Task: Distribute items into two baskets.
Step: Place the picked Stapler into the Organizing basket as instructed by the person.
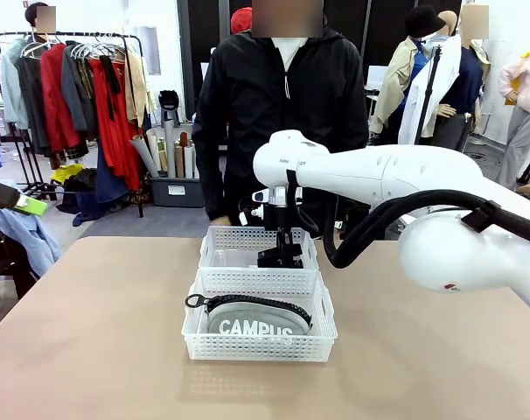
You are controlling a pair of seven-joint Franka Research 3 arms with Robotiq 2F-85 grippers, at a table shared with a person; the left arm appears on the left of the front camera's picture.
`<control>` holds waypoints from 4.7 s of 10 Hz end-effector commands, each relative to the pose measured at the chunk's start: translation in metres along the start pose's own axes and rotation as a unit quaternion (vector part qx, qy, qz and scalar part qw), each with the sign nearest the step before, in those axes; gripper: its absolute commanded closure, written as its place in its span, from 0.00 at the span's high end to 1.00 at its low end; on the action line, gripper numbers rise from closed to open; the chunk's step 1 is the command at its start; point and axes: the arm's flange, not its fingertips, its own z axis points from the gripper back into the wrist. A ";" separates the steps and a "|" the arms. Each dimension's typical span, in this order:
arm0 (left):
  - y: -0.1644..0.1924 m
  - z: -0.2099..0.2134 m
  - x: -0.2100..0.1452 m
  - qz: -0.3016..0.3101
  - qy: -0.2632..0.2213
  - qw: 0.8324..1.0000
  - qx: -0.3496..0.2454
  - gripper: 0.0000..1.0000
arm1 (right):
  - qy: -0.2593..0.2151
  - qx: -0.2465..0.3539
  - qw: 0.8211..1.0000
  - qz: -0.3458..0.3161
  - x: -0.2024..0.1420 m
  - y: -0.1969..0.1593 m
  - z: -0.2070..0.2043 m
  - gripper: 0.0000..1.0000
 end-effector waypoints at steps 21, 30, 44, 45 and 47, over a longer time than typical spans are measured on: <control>0.002 -0.001 0.000 -0.007 -0.010 1.000 -0.004 1.00 | -0.009 -0.024 1.000 0.015 0.009 0.015 0.042 1.00; 0.002 -0.001 0.000 -0.007 -0.010 1.000 -0.004 1.00 | -0.009 -0.024 1.000 0.015 0.009 0.015 0.042 1.00; 0.002 -0.001 0.000 -0.007 -0.010 1.000 -0.004 1.00 | -0.119 -0.167 0.963 -0.176 -0.150 0.157 0.120 1.00; 0.002 -0.001 0.000 -0.007 -0.010 1.000 -0.004 1.00 | -0.133 -0.182 0.955 -0.195 -0.166 0.177 0.121 1.00; 0.002 -0.001 0.000 -0.007 -0.010 1.000 -0.004 1.00 | -0.168 -0.212 0.937 -0.222 -0.197 0.215 0.126 1.00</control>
